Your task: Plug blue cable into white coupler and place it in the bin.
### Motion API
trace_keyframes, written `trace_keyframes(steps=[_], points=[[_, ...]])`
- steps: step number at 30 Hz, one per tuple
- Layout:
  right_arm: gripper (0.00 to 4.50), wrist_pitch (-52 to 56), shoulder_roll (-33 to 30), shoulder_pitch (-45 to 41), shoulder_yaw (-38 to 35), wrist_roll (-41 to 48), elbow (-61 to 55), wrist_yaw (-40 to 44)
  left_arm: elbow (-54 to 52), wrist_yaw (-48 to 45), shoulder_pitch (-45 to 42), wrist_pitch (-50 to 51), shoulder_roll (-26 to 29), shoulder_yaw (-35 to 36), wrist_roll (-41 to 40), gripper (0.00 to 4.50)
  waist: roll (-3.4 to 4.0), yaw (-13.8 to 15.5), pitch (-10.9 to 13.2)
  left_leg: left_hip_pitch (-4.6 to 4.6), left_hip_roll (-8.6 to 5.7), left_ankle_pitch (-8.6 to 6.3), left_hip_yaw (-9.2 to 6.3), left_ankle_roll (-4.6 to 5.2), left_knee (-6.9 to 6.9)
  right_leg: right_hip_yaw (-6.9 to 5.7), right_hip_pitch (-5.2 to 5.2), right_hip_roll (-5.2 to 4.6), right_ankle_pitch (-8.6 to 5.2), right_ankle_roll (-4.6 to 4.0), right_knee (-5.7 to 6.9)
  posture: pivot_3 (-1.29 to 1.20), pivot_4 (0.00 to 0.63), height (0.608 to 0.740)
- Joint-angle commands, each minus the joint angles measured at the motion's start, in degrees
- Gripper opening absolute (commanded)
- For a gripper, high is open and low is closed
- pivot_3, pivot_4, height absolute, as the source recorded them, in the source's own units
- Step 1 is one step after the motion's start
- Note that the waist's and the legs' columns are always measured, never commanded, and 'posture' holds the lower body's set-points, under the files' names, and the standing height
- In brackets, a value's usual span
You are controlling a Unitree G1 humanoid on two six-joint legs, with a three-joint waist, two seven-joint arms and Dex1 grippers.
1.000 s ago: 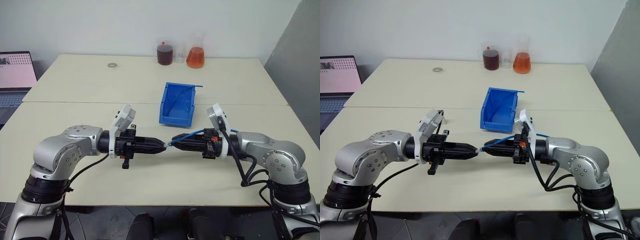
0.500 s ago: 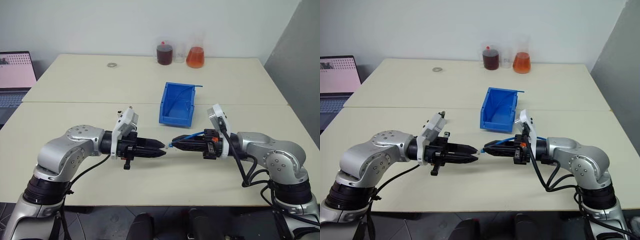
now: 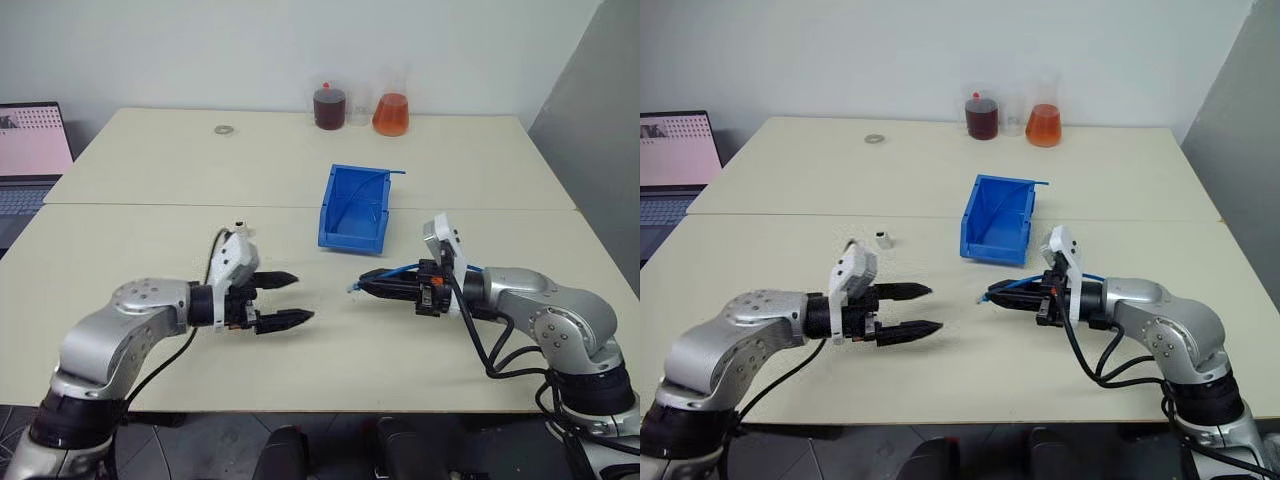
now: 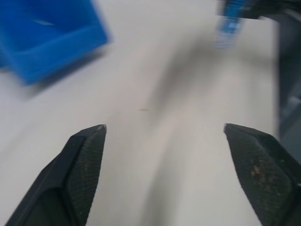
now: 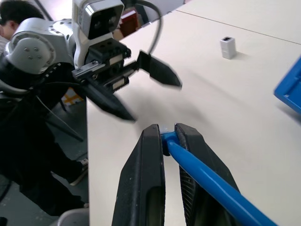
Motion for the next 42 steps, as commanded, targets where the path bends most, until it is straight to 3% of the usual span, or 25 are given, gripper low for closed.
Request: trace_keyframes(steps=[1, 3, 11, 19, 30, 42], points=[[0.13, -2.61, -0.37, 0.58, -0.77, -0.98, -0.66, 0.6, 3.57, 19.56, 0.22, -3.49, -6.73, 5.23, 9.32, 4.5, -0.02, 0.14, 0.01, 0.03, -0.01, 0.0, 0.0, 0.0, 0.0, 0.02, 0.02, -0.01, 0.01, 0.01, -0.01, 0.0, 0.15, 0.74], [0.13, -3.21, -0.05, 0.74, -0.72, -1.37, -0.24, 0.42, 5.63, 25.47, -1.35, -1.72, -9.62, 6.0, 11.46, 4.5, -0.08, 0.14, 0.02, 0.01, -0.01, 0.0, -0.06, 0.0, 0.02, -0.04, 0.04, -0.02, 0.02, 0.02, 0.01, 0.0, 0.15, 0.74], [0.12, -3.34, 1.23, 0.08, -0.85, -1.32, 0.68, 0.01, 15.59, 37.0, -9.97, 1.54, -12.3, 4.81, 18.87, 4.5, -0.1, 0.24, 0.02, 0.0, -0.08, 0.0, -0.04, 0.0, 0.03, -0.03, 0.04, -0.04, 0.03, 0.04, 0.02, 0.0, 0.15, 0.74], [0.11, -2.44, 1.54, -0.85, -1.04, -0.68, -0.31, -0.53, 24.74, 37.01, -18.02, 4.13, -14.02, -0.07, 21.75, 4.5, -0.1, 0.2, 0.02, -0.02, -0.09, 0.0, -0.02, -0.01, 0.02, -0.03, 0.04, -0.04, 0.04, 0.04, 0.01, 0.0, 0.15, 0.74], [0.11, -2.47, 1.34, -0.16, -0.96, -0.73, -1.21, -0.49, 38.27, 37.97, -27.63, 1.53, -17.2, -0.67, 23.54, 4.5, -0.1, 0.21, 0.01, -0.02, -0.11, 0.01, -0.04, -0.01, 0.03, -0.05, 0.04, -0.04, 0.04, 0.04, 0.03, 0.0, 0.15, 0.74], [0.11, -2.14, 1.01, -0.11, -1.23, -0.67, -1.64, -0.82, 44.5, 39.47, -30.41, -1.73, -19.19, 0.48, 24.2, 4.5, -0.11, 0.21, 0.01, -0.02, -0.12, 0.01, -0.04, -0.02, 0.04, -0.05, 0.04, -0.08, 0.05, 0.05, 0.04, 0.0, 0.15, 0.74]])
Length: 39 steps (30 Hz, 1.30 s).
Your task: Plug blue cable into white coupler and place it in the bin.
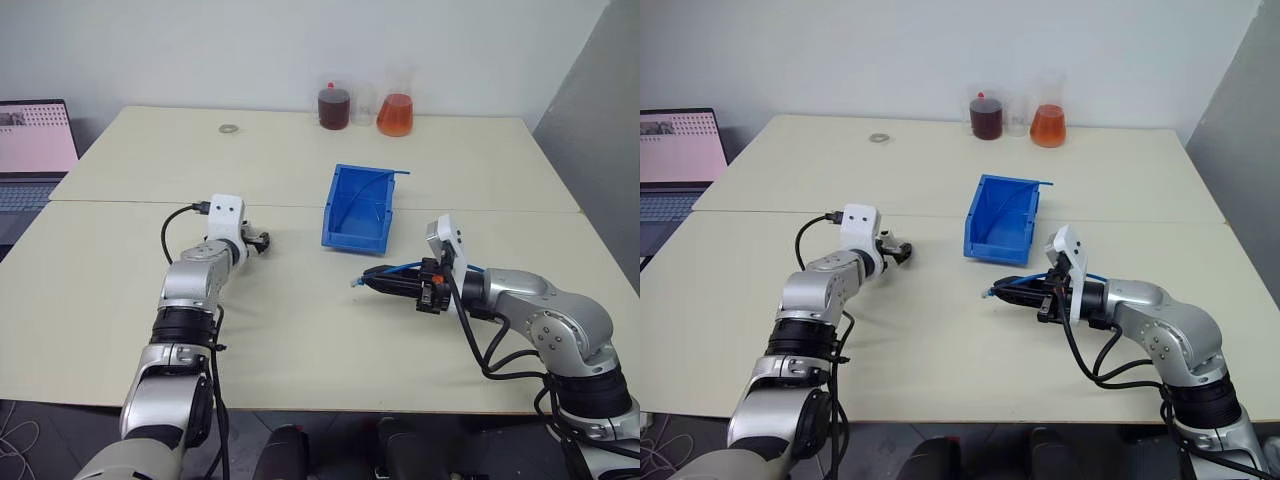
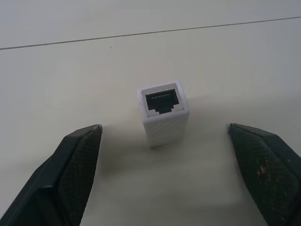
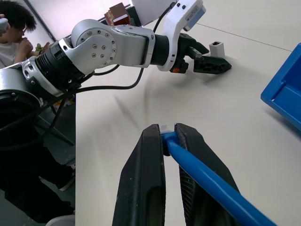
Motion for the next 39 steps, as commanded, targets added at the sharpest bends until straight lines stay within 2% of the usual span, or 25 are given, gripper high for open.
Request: trace_keyframes(steps=[1, 4, 13, 16, 17, 18, 22, 25, 28, 32, 35, 39], points=[[0.11, -0.09, -0.31, -0.52, -1.16, 0.98, -2.42, -0.28, 0.21, 0.59, -0.5, -0.24, -0.36, 0.82, 0.53, 4.5, 0.0, 0.0, 0.0, 0.0, 0.0, 0.0, 0.0, 0.0, 0.0, 0.0, 0.0, 0.0, 0.0, 0.0, 0.0, 0.0, 0.15, 0.74], [0.11, 0.08, -0.3, -0.69, -1.22, 1.03, -2.37, -0.37, -0.03, 1.33, -0.31, 0.05, -0.78, 1.5, 0.32, 4.09, 0.0, 0.0, 0.0, 0.0, 0.0, 0.0, 0.0, 0.0, 0.0, 0.0, 0.0, 0.0, 0.0, 0.0, 0.01, 0.0, 0.15, 0.74], [0.11, 0.17, -0.34, -0.68, -1.75, 1.32, -2.24, -0.73, 2.61, 2.68, -0.87, -1.96, -0.58, 2.7, 1.07, 1.9, 0.0, -0.22, 0.0, 0.05, 0.02, 0.0, 0.02, 0.0, 0.0, 0.01, 0.0, 0.01, 0.01, 0.0, 0.04, 0.0, 0.15, 0.74], [0.11, 0.3, -0.38, -0.6, -1.99, 1.48, -2.41, -0.95, 3.55, 2.9, -1.02, -2.96, -0.35, 2.71, 1.26, 1.35, 0.0, -0.23, 0.0, 0.06, 0.01, 0.0, 0.03, 0.0, 0.0, 0.02, 0.01, 0.02, 0.01, 0.0, 0.04, 0.0, 0.15, 0.74], [0.11, 0.37, -0.39, -0.59, -2.08, 1.55, -2.49, -1.06, 3.7, 2.92, -0.98, -3.2, -0.29, 2.69, 1.29, 0.96, 0.0, -0.23, 0.0, 0.06, 0.02, 0.0, 0.04, 0.0, 0.0, 0.02, 0.01, 0.02, 0.01, 0.0, 0.04, 0.0, 0.15, 0.74], [0.11, 0.44, -0.4, -0.6, -2.14, 1.61, -2.54, -1.15, 3.82, 3.0, -0.93, -3.36, -0.26, 2.71, 1.31, 0.76, 0.0, -0.23, 0.0, 0.06, 0.01, 0.0, 0.04, 0.0, 0.0, 0.02, 0.01, 0.02, 0.01, 0.0, 0.04, 0.0, 0.15, 0.74], [0.11, 0.71, -0.48, -0.64, -2.27, 1.83, -2.72, -1.55, 3.39, 2.6, -0.2, -4.26, 0.19, 2.04, 1.84, 0.75, 0.0, -0.23, 0.0, 0.06, 0.02, 0.0, 0.04, -0.01, 0.0, 0.03, 0.01, 0.01, 0.01, 0.0, 0.04, 0.0, 0.15, 0.74], [0.11, 1.03, -0.63, -0.58, -2.32, 1.88, -3.07, -1.91, -0.54, -1.68, 2.39, -5.34, 2.07, -0.64, 2.73, 0.75, 0.0, -0.34, 0.0, 0.06, 0.02, 0.0, 0.04, 0.0, 0.0, 0.03, 0.01, 0.02, 0.01, 0.0, 0.04, 0.0, 0.15, 0.74], [0.11, 1.38, -1.36, -0.31, -2.45, 1.93, -3.69, -1.99, -9.33, -11.67, 6.85, -4.43, 5.68, -3.7, 0.35, 0.75, 0.0, -0.41, -0.01, 0.07, 0.04, 0.0, 0.07, -0.01, -0.03, 0.05, 0.0, 0.01, 0.01, 0.0, 0.04, 0.0, 0.15, 0.74], [0.11, 1.13, -4.34, 1.32, -2.0, 1.16, -5.5, -0.68, -24.69, -30.87, 13.74, -5.43, 15.6, -12.32, -1.77, 0.75, 0.01, -0.24, 0.0, 0.03, 0.03, 0.01, 0.04, -0.03, -0.06, 0.03, -0.01, -0.05, 0.01, -0.01, 0.02, 0.0, 0.15, 0.74], [0.11, 0.2, -8.21, 3.38, 0.19, -0.2, -7.83, 1.84, -32.85, -44.0, 16.87, -10.82, 22.7, -18.32, -2.16, 0.75, 0.01, 0.2, 0.0, -0.01, 0.03, 0.01, 0.0, -0.03, -0.06, -0.02, -0.02, -0.21, -0.01, -0.02, -0.01, 0.0, 0.15, 0.74], [0.11, -0.74, -9.97, 4.44, 2.2, -1.2, -9.38, 3.57, -35.33, -53.89, 16.76, -14.45, 25.05, -21.31, -4.08, 0.75, 0.01, 0.32, 0.0, -0.01, -0.03, 0.0, 0.1, 0.0, -0.02, 0.01, 0.0, -0.27, -0.02, 0.02, -0.05, 0.0, 0.15, 0.74]])
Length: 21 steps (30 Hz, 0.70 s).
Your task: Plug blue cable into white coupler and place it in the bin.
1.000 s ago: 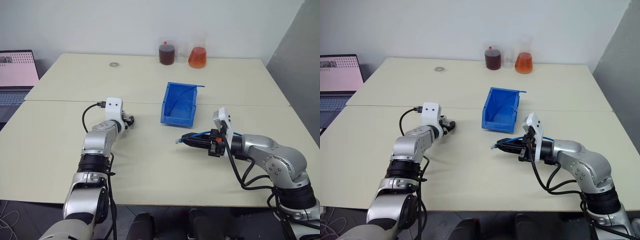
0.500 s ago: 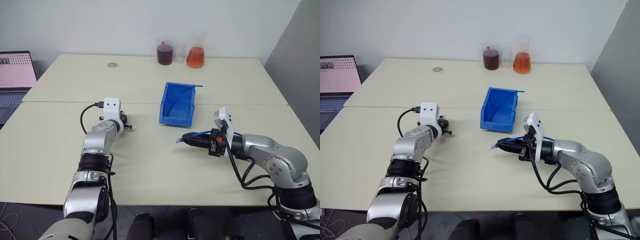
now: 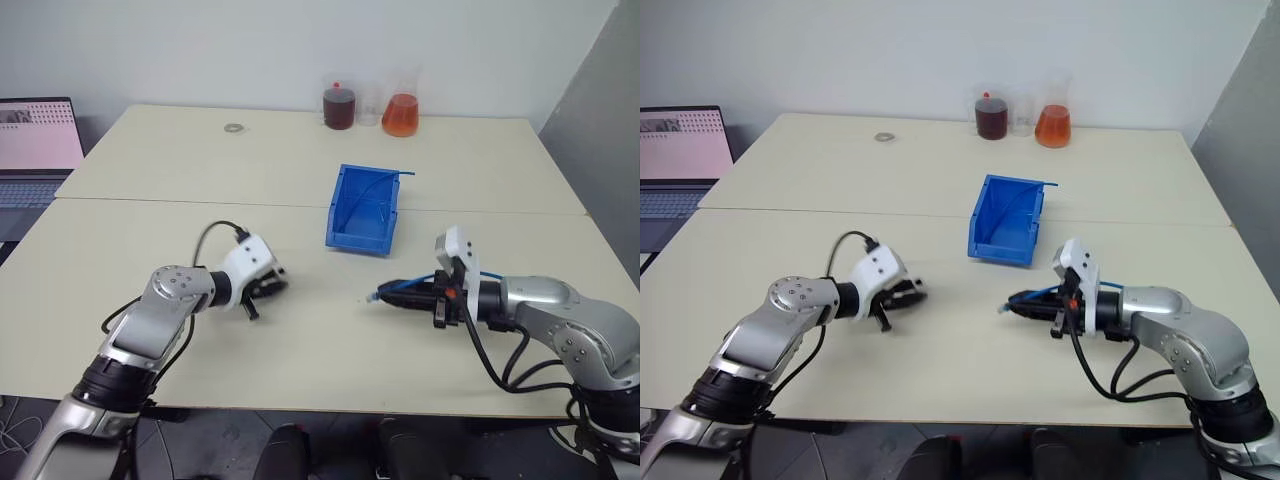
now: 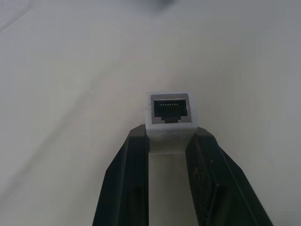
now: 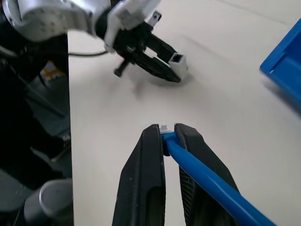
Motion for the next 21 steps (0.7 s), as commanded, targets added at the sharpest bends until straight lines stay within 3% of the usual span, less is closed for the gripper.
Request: trace_keyframes(steps=[1, 11, 21], points=[[0.11, -1.8, -0.76, 0.0, 1.0, -0.41, -3.02, 1.88, -2.37, -8.21, -1.52, -4.19, 0.72, -2.07, -1.61, 0.75, 0.0, -0.17, 0.0, 0.0, -0.01, 0.0, 0.02, 0.01, 0.02, 0.0, 0.0, 0.03, 0.0, 0.01, -0.02, 0.0, 0.15, 0.74], [0.11, -4.46, 0.42, -0.8, 5.39, -5.17, -2.64, 1.72, 4.46, -15.53, -6.17, -9.98, -1.74, -7.9, 2.99, 0.75, 0.0, -0.53, 0.0, 0.02, 0.07, 0.0, -0.02, 0.02, 0.02, -0.01, -0.02, 0.39, 0.01, 0.01, 0.01, 0.0, 0.15, 0.74], [0.11, -5.67, 8.34, -12.05, 14.76, -12.99, 5.5, 1.29, 5.71, -20.0, -7.57, -10.19, -2.11, -10.77, 6.17, 0.75, 0.01, -0.65, 0.0, 0.02, 0.1, 0.0, -0.02, 0.02, 0.03, -0.02, -0.06, 0.44, 0.01, 0.01, 0.05, 0.0, 0.15, 0.74]])
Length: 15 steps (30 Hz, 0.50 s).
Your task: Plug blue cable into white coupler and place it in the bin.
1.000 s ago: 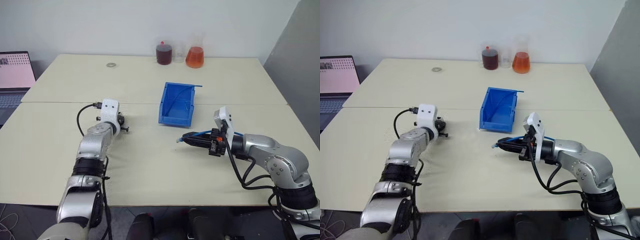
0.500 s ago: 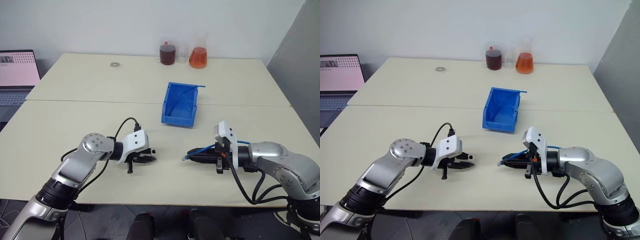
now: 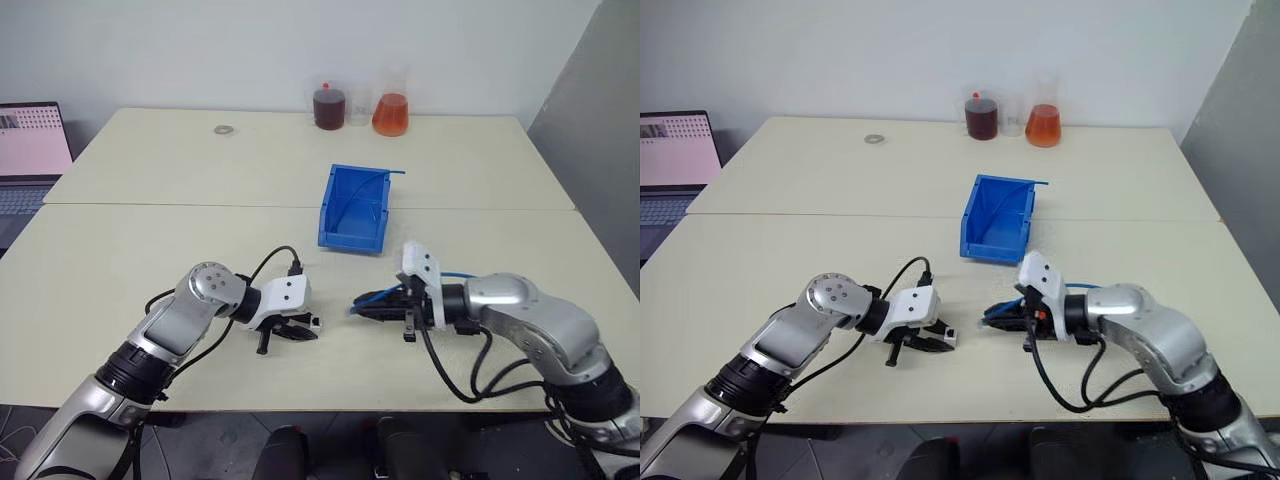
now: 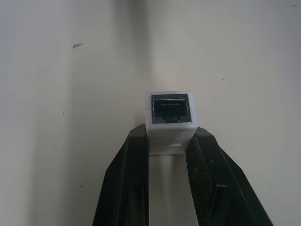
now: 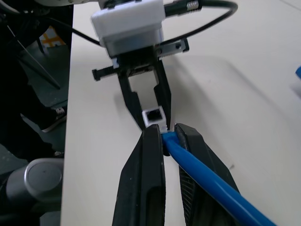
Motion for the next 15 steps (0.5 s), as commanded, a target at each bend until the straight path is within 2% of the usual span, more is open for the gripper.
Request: trace_keyframes(steps=[1, 9, 15], points=[[0.11, -1.71, 1.97, -2.89, 2.94, -2.26, 1.43, 0.81, 0.34, -1.06, -1.03, -0.77, -0.5, -0.82, 1.22, 0.75, 0.0, 0.03, 0.0, 0.0, 0.0, 0.0, 0.01, 0.0, 0.0, 0.0, -0.01, 0.0, 0.0, 0.0, 0.0, 0.0, 0.15, 0.74], [0.11, -5.31, 3.93, -5.91, 10.2, -9.6, 5.86, 3.11, 1.33, -1.7, -0.99, -0.84, -1.18, -0.63, 2.09, 0.75, 0.0, 0.12, 0.0, -0.02, -0.02, 0.0, 0.0, 0.0, 0.01, -0.01, -0.01, -0.03, -0.01, -0.02, -0.01, 0.0, 0.15, 0.74], [0.11, -5.56, 5.1, -5.92, 11.13, -11.48, 6.58, 3.96, 1.54, -1.25, -0.34, -0.17, -1.54, -0.18, 1.83, 0.75, 0.01, 0.13, -0.01, 0.0, -0.01, 0.0, 0.0, 0.0, 0.01, -0.01, 0.0, -0.03, -0.01, -0.02, 0.0, 0.0, 0.15, 0.74]])
